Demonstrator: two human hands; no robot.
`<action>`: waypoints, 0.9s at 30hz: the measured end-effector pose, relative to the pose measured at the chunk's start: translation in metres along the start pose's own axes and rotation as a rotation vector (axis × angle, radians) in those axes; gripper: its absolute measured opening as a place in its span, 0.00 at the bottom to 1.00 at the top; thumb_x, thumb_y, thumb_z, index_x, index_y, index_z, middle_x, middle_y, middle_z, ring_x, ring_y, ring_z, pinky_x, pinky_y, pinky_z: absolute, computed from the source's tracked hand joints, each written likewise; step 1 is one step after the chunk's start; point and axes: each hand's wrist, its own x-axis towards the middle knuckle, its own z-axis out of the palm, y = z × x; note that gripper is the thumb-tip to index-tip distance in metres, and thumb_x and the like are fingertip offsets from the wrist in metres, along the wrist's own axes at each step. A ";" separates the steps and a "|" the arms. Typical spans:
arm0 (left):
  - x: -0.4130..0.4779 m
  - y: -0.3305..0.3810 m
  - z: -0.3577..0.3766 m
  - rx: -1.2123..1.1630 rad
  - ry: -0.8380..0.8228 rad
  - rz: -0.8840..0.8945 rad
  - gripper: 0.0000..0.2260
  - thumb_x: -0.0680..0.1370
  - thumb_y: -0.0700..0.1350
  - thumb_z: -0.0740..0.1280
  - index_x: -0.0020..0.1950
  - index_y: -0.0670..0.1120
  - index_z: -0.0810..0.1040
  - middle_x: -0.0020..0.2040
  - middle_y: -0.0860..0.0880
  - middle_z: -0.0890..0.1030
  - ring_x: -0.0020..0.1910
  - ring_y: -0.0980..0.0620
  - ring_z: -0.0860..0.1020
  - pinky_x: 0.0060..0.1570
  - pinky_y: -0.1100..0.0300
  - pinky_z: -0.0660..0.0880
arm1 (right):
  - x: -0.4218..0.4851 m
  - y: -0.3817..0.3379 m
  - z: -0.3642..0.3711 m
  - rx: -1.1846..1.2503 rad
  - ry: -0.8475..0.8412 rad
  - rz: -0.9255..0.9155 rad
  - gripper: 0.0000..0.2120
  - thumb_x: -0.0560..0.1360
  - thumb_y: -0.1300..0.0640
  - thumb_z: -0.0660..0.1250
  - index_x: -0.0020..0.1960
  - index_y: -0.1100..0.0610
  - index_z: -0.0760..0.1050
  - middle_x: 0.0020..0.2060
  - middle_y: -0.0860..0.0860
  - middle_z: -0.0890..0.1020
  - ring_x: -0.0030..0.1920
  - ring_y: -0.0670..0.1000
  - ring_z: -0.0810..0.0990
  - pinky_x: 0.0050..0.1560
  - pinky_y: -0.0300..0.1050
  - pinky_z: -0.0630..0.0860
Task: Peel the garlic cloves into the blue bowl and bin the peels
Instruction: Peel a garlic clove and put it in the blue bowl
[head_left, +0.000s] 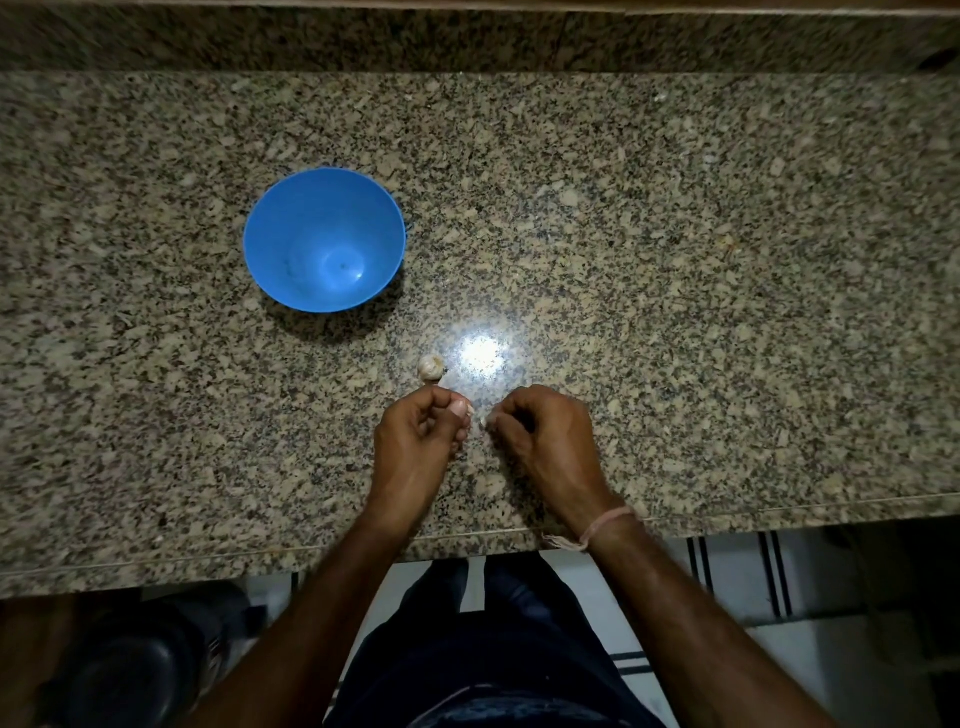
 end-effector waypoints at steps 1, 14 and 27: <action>0.000 0.000 0.001 0.006 0.011 -0.002 0.06 0.83 0.44 0.69 0.48 0.46 0.83 0.39 0.48 0.84 0.38 0.54 0.81 0.41 0.59 0.78 | 0.001 0.001 0.001 -0.050 0.012 -0.021 0.06 0.78 0.58 0.74 0.42 0.54 0.81 0.37 0.45 0.81 0.39 0.45 0.79 0.41 0.47 0.79; -0.003 0.002 0.013 -0.139 0.030 -0.092 0.06 0.81 0.46 0.72 0.49 0.44 0.85 0.40 0.46 0.86 0.39 0.53 0.83 0.41 0.58 0.77 | -0.005 -0.012 0.004 0.507 0.040 0.173 0.03 0.76 0.61 0.76 0.49 0.58 0.86 0.43 0.49 0.88 0.46 0.48 0.87 0.49 0.41 0.82; -0.002 0.005 0.011 -0.302 -0.099 -0.248 0.09 0.84 0.40 0.65 0.49 0.41 0.83 0.37 0.47 0.80 0.35 0.55 0.75 0.35 0.60 0.71 | -0.008 -0.015 0.006 0.701 -0.007 0.293 0.03 0.78 0.66 0.73 0.51 0.63 0.85 0.43 0.55 0.88 0.46 0.54 0.88 0.50 0.49 0.85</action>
